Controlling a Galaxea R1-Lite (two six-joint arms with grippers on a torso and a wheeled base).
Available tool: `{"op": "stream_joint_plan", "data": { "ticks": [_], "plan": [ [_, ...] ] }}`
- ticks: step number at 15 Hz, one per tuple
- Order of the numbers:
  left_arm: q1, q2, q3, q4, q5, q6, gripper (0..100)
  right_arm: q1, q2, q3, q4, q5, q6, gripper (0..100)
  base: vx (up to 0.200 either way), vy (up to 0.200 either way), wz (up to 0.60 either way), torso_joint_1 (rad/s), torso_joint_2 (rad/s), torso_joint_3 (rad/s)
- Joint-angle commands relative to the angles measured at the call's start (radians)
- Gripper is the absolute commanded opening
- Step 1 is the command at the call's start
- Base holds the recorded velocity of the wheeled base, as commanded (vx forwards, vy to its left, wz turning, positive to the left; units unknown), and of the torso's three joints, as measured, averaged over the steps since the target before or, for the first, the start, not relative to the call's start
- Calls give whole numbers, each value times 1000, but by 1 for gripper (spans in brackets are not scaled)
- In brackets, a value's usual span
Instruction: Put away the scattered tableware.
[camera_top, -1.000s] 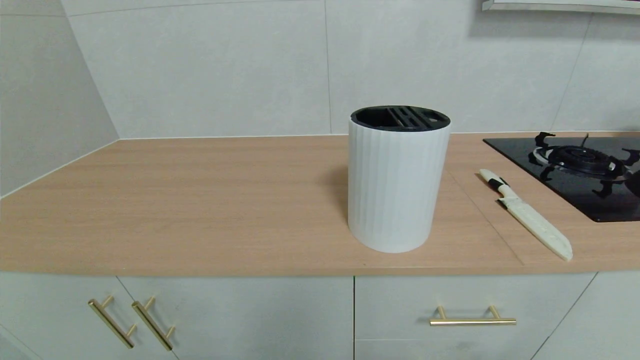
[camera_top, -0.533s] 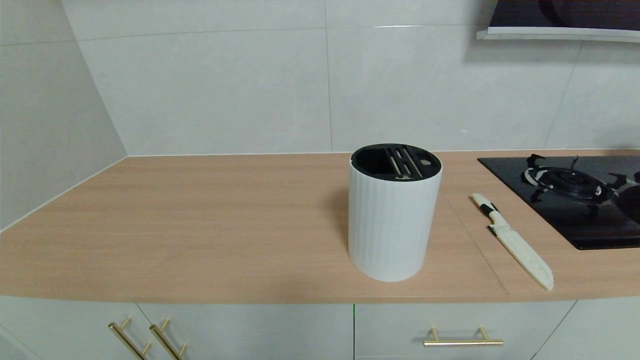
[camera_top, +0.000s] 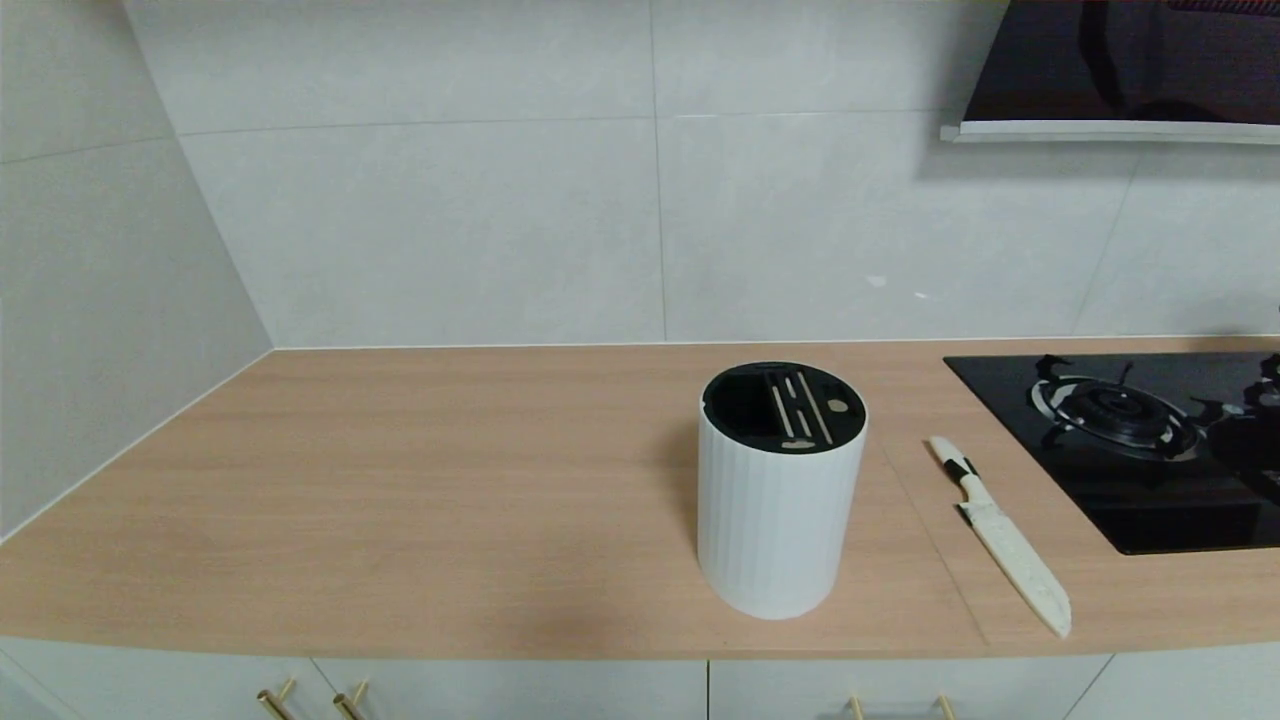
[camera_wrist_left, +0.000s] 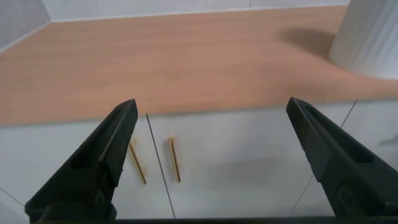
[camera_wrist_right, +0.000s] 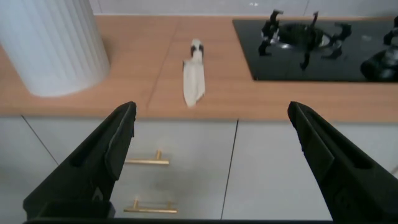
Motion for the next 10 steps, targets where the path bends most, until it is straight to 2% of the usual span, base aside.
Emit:
{"op": "stream_joint_plan", "data": {
  "ticks": [1,7,10],
  "plan": [
    [0,0,0,0,0,1,100,1,1,0,0,0,0,100,0,0,0,266,-583,-310],
    [0,0,0,0,0,1,100,1,1,0,0,0,0,100,0,0,0,266,-558,-291],
    [0,0,0,0,0,1,100,1,1,0,0,0,0,100,0,0,0,126,-273,-133]
  ]
}}
